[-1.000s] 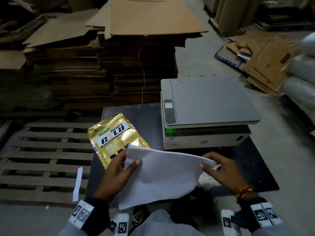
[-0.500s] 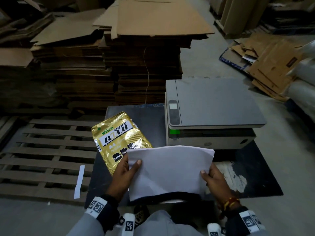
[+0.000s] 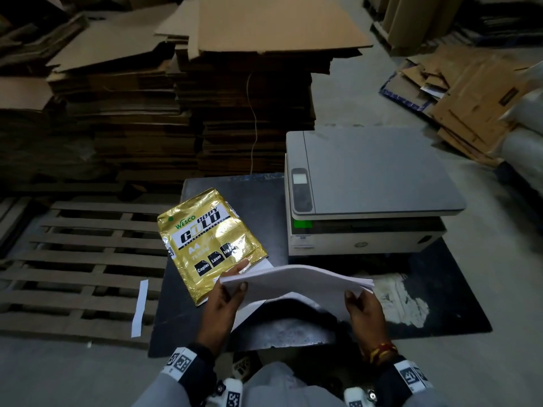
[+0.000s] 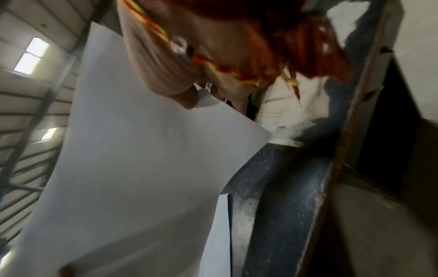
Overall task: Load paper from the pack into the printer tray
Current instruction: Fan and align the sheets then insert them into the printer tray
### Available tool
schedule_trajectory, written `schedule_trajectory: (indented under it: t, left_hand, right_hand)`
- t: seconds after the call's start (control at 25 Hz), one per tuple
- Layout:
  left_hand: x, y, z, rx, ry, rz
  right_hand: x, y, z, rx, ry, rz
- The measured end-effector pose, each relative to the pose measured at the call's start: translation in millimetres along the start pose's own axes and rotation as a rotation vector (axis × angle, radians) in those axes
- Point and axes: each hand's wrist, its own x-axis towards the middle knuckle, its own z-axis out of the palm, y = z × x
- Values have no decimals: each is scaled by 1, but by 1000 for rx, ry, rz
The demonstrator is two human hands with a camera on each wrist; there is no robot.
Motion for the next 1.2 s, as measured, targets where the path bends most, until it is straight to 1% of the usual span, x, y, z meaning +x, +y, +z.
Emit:
schedule_trajectory:
  t: [0.08, 0.16, 0.24, 0.36, 0.44, 0.56, 0.64, 0.72, 0.8, 0.92, 1.04, 1.12, 1.2]
  left_hand:
    - [-1, -15, -10, 27, -20, -18]
    - [-3, -34, -20, 95, -19, -64]
    - [-4, -51, -25, 189, 17, -109]
    - [0, -69, -27, 270, 101, -158]
    - [5, -73, -29, 331, 117, -128]
    - [8, -71, -35, 393, 106, -64]
    - [10, -77, -40, 448, 52, -62]
    - [15, -91, -48, 546, 31, -99]
    - [18, -97, -50, 588, 45, -144]
    - [20, -86, -48, 689, 87, -88]
    - [20, -83, -47, 699, 88, -120]
    - [19, -82, -47, 692, 59, -83]
    - [18, -80, -46, 624, 14, -33]
  right_hand:
    - [1, 19, 3, -19, -13, 56]
    - [-3, 34, 9, -69, -48, 92]
    - [-7, 41, 12, -105, -89, 127]
    - [-6, 46, 14, -187, -91, 147]
    - [-3, 48, 14, -234, -78, 125]
    - [3, 48, 13, -239, -54, 83]
    - [7, 53, 14, -276, -51, 69]
    - [8, 59, 16, -349, -89, 86]
    - [10, 62, 18, -358, -97, 100]
    - [11, 59, 17, -345, -79, 72]
    - [11, 62, 18, -372, -97, 81]
    - [10, 60, 21, -415, -81, 72]
    - [11, 60, 20, -449, -66, 65]
